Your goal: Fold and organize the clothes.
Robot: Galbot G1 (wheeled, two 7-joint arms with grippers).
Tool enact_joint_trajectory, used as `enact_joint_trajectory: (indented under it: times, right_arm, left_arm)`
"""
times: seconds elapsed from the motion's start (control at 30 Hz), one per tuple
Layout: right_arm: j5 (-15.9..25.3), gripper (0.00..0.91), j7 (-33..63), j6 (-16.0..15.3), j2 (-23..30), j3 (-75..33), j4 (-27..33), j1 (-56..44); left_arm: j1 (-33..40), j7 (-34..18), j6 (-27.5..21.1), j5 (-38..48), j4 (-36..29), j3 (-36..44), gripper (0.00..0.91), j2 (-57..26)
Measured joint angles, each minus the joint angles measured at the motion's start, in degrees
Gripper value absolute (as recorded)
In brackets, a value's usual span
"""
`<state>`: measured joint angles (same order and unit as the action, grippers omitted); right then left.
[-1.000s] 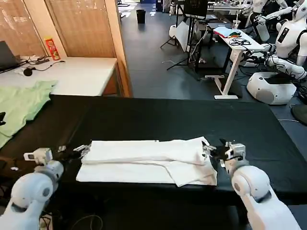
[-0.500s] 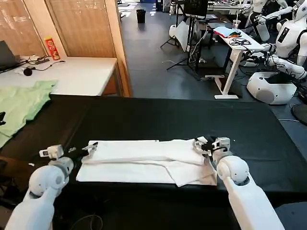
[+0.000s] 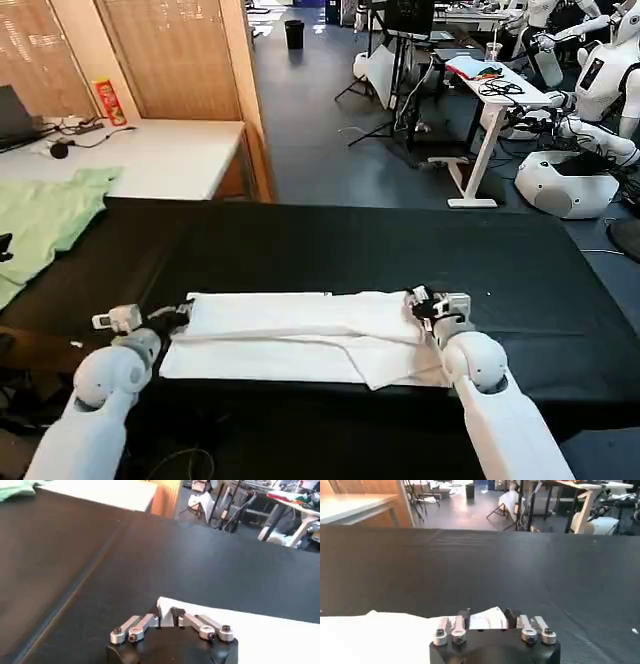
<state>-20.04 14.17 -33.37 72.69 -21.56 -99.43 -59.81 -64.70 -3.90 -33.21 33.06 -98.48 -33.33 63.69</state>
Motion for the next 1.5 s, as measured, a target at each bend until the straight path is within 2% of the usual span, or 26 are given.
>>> enact_joint_trajectory:
  times: [0.17, 0.2, 0.23, 0.27, 0.3, 0.33, 0.37, 0.77, 0.83, 1.0, 1.2, 1.37, 1.5]
  right_arm:
    - [0.25, 0.039, 0.3, 0.39, 0.43, -1.04, -0.92, -1.31]
    - [0.22, 0.029, 0.17, 0.45, 0.36, -1.21, -0.99, -1.37]
    - [0.19, 0.039, -0.15, 0.53, 0.28, -1.39, -1.1, -1.41]
    - [0.15, 0.049, -0.59, 0.57, 0.21, -1.53, -1.38, -1.5]
    - [0.01, 0.098, -1.05, 0.54, 0.06, -1.6, -1.67, -1.63]
    - [-0.05, 0.556, -1.34, 0.53, -0.1, -1.65, -1.89, -1.79]
    - [-0.18, 0.878, -1.67, 0.49, -0.26, -1.7, -2.1, -1.95]
    - [-2.4, 0.878, -5.06, 0.41, -3.85, -3.84, -8.97, -6.28]
    - [-2.65, 0.878, -5.28, 0.36, -4.14, -4.12, -10.12, -7.04]
    - [-2.65, 0.878, -5.65, 0.25, -4.37, -4.34, -12.35, -8.63]
    - [-2.58, 0.878, -5.84, 0.23, -4.23, -4.35, -13.66, -9.77]
    - [-2.52, 0.878, -5.94, 0.32, -4.19, -4.55, -14.27, -10.66]
    - [-2.52, 0.878, -6.1, 0.5, -4.22, -4.73, -14.52, -11.13]
  left_arm:
    - [1.34, 0.22, 1.68, -4.09, 1.05, 0.95, 0.049, 0.39]
    - [1.64, 0.26, 1.71, -4.31, 1.3, 1.07, 0.059, 0.41]
    - [1.83, 0.48, 1.71, -4.41, 1.4, 1.1, 0.107, 0.41]
    - [1.93, 0.62, 1.72, -4.47, 1.41, 1.1, 0.41, 0.39]
    - [1.98, 0.76, 1.78, -4.49, 1.4, 1.11, 0.878, 0.32]
    - [1.99, 0.79, 1.8, -4.58, 1.37, 1.1, 0.878, 0.23]
    - [1.99, 0.8, 1.84, -4.84, 1.33, 1.11, 0.878, 0.17]
    - [0.37, 0.64, 3.07, -3.84, -0.97, -0.87, 0.878, -1.81]
    - [-0.12, 0.4, 2.85, -2.16, -1.6, -1.44, 0.878, -2.26]
    - [-1.07, -1.83, -1.12, 6.89, -3.23, -3.21, 0.878, -2.27]
    - [-2.58, -1.81, -2.09, 15.92, -4.85, -5.01, 0.878, -1.39]
    - [-3.7, -1.18, -1.02, 13.64, -4.89, -5.26, 0.878, -0.79]
    - [-5.14, 0.53, 1.89, 8.61, -4.81, -5.27, 0.878, 0.14]
